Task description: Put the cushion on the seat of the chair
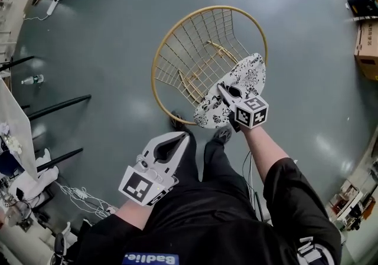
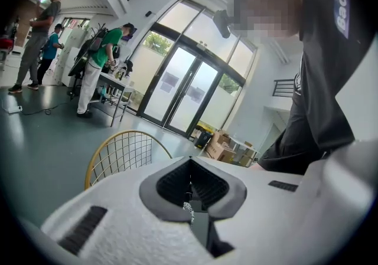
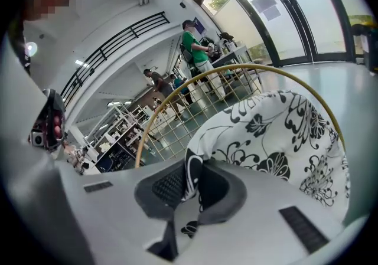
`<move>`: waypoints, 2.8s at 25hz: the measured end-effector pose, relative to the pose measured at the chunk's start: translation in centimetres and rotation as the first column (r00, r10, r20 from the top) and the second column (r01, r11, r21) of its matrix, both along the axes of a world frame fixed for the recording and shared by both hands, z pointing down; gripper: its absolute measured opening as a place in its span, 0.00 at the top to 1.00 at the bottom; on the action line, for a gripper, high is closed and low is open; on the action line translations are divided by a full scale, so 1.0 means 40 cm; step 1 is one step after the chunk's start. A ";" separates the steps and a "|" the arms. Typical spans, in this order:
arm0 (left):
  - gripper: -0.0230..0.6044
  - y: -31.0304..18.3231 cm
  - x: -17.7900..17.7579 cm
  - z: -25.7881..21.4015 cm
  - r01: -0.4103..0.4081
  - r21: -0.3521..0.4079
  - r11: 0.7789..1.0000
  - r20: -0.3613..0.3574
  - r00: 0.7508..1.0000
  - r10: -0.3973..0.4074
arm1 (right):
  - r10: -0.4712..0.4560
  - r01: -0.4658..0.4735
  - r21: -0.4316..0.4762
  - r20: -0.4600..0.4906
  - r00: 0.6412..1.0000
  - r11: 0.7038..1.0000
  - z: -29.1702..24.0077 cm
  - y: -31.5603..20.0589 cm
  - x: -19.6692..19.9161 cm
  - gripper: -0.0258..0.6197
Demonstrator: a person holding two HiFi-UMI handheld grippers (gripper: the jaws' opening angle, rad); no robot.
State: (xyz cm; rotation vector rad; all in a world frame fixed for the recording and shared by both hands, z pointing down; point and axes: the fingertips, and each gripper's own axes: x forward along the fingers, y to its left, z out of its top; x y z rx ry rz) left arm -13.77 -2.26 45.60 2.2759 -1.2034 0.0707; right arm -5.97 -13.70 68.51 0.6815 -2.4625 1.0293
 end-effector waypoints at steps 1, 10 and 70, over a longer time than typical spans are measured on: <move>0.94 0.002 -0.010 0.006 0.009 -0.014 1.000 -0.008 1.000 -0.009 | -0.003 0.003 -0.004 -0.008 1.000 1.000 0.016 -0.009 -0.015 0.90; 0.94 0.024 -0.099 0.070 0.050 -0.078 0.996 -0.010 0.999 -0.051 | -0.012 0.009 -0.043 -0.078 0.997 0.999 0.166 -0.089 -0.124 0.90; 0.94 0.144 0.477 -0.558 -0.300 0.363 0.882 0.029 0.950 0.311 | -0.078 -0.113 0.495 0.349 0.934 0.862 -1.066 0.404 0.327 0.90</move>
